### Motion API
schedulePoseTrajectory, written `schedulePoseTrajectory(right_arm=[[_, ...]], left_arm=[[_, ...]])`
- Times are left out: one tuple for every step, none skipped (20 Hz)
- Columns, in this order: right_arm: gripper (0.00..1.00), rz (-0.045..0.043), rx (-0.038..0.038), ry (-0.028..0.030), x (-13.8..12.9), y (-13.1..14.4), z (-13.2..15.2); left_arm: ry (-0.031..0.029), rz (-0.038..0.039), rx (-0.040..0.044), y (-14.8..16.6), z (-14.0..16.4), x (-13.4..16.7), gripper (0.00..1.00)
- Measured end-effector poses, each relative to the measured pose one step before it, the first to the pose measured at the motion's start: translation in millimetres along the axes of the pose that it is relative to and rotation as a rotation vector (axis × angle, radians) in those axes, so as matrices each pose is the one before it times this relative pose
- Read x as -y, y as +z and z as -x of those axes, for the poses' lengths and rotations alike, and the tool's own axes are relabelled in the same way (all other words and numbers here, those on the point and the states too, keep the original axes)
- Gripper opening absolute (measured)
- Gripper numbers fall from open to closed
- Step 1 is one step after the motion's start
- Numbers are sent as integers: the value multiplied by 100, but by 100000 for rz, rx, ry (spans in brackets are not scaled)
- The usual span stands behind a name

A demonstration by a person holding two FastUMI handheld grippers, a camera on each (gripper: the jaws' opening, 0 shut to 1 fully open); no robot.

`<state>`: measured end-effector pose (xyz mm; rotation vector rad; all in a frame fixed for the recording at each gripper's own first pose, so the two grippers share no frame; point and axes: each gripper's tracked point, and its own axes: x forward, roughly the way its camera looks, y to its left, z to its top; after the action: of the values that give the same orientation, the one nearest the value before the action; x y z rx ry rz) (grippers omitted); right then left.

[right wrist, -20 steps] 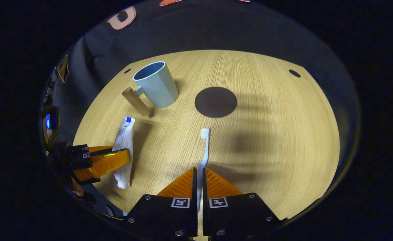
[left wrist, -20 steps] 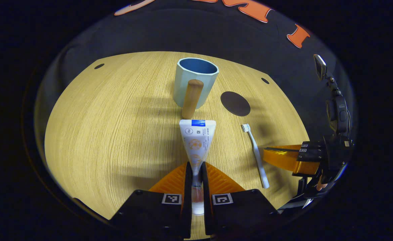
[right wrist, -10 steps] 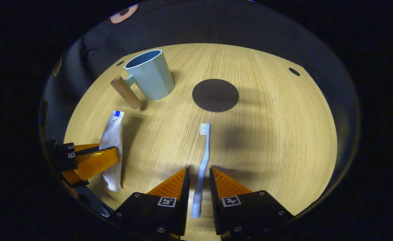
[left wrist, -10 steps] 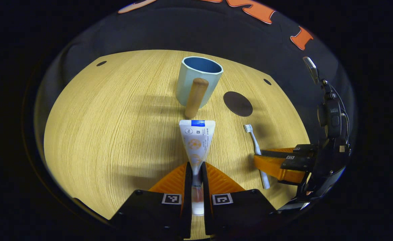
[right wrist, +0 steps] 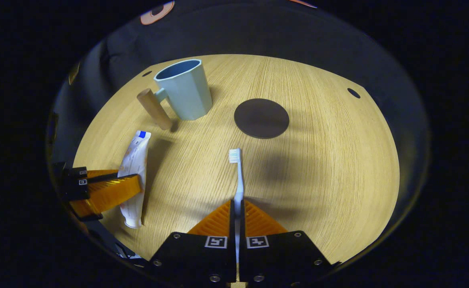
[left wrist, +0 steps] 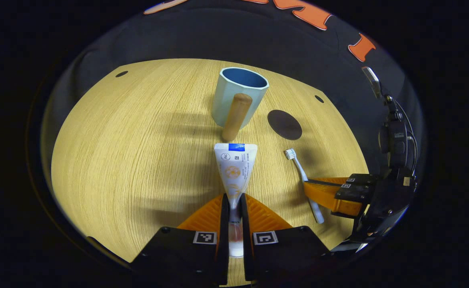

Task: Put the toothbrush and toothpaste on the desktop into the cup, then pick up the cup and place it on the coaster on the desktop.

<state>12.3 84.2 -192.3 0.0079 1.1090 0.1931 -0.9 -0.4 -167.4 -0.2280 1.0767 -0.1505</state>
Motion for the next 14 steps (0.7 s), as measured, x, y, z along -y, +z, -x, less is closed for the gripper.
schedulePoseTrajectory(right_arm=[[4,-619,1867,420,110,420,266],[4,-773,1934,887,31,436,222],[4,-575,1368,667,75,261,263],[3,-776,1348,777,78,119,329],[3,-117,1254,324,205,216,213],[3,231,1588,273,59,224,223],[3,988,1572,423,30,322,232],[4,1404,2096,-993,292,389,129],[4,823,1548,-399,244,167,117],[3,-810,1379,817,41,141,-31],[3,-1142,636,1579,-155,94,13],[3,-749,936,1077,18,108,79],[3,249,1100,22,93,184,25],[3,1082,2029,-18,101,233,-29]], left_arm=[[-59,250,391,87,125,-63,19],[-167,72,348,216,202,-34,19],[-114,-112,410,194,174,-16,19],[-76,-393,840,339,236,-4,19],[-14,-516,1024,323,153,-33,19],[-52,-554,1289,371,100,17,19],[-167,-633,1170,366,120,169,19],[-632,-936,1455,426,164,251,19],[670,-827,1395,384,56,-40,19],[1,-459,2022,457,321,-27,15],[-1120,-516,521,54,140,65,15],[-1384,859,260,191,257,199,15],[-913,207,684,178,-64,291,15],[-503,-686,1500,305,-164,143,15]])
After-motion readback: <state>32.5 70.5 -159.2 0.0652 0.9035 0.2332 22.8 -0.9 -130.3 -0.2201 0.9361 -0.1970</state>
